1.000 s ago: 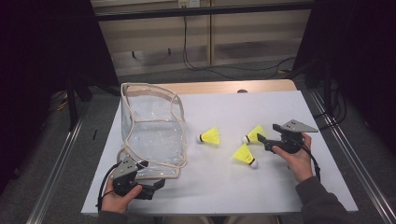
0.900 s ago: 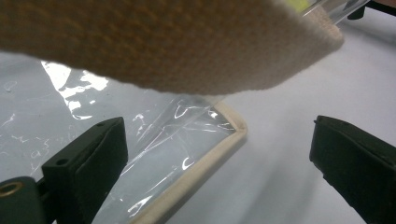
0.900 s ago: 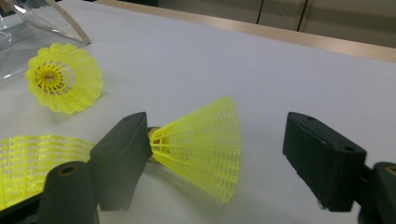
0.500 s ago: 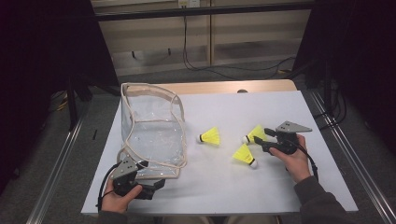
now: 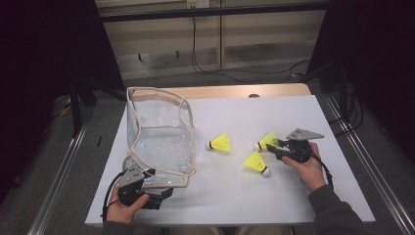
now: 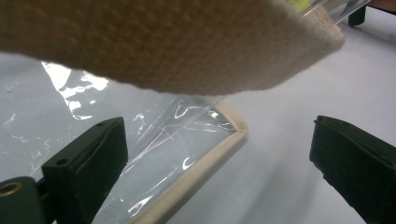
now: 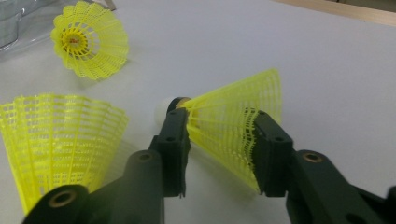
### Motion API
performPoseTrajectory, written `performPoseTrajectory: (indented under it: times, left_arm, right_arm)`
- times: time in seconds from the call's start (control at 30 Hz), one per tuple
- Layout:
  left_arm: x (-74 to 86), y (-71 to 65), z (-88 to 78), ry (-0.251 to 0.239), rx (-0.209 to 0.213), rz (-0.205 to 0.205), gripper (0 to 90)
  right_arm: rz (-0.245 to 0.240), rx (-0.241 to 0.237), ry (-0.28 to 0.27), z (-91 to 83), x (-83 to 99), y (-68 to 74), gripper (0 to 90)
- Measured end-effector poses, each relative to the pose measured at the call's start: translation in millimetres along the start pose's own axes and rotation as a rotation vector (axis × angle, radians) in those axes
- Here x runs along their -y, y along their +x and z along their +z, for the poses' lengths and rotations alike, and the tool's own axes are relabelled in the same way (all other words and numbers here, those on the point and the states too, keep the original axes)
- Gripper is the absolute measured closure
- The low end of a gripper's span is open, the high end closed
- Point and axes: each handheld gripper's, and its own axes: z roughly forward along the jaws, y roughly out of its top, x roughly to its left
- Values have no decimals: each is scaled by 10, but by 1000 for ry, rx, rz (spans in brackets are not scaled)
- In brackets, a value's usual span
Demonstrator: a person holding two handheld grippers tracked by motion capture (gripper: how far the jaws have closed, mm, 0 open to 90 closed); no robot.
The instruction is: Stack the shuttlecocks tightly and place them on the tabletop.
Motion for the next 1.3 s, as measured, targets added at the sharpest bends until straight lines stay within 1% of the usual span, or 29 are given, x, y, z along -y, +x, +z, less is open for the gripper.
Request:
performPoseTrajectory:
  times: [0.03,0.07,0.13,0.17,0.23,0.27,0.37,0.57,0.73,0.9,0.93,1.17,1.3]
  left_arm:
    - [-1,0,0,0,0,1,42]
    - [-1,0,-1,1,0,1,42]
    - [-1,0,-1,1,0,0,42]
    - [-2,0,-1,1,0,0,42]
    - [-2,0,0,1,0,1,42]
    - [-3,1,0,1,-1,2,42]
    - [-2,-2,-2,1,-1,0,42]
    - [-2,0,-1,1,-1,0,42]
    - [-2,-1,-2,1,-1,0,42]
    - [0,-3,0,0,-1,0,42]
    - [0,-4,0,-2,-1,-1,42]
    - [-1,-3,0,0,0,1,42]
    - [-2,-1,-1,0,0,1,42]
  right_arm:
    - [2,0,-2,-1,1,-1,674]
    - [1,-10,0,-4,2,-3,701]
    - [4,-11,4,-6,5,1,725]
    - [4,-19,5,-8,5,0,742]
    - [-4,-11,1,-14,6,-5,785]
    - [3,-16,-2,-18,6,-7,794]
    - [5,-19,2,-24,12,-15,824]
    - [16,-32,3,-20,16,-13,837]
    - [31,-55,4,-15,20,-13,885]
    - [36,-70,0,-21,15,-17,894]
    - [43,-74,-3,-24,14,-16,895]
    - [38,-78,-10,-35,0,-8,897]
    - [28,-80,-17,-49,-11,-10,898]
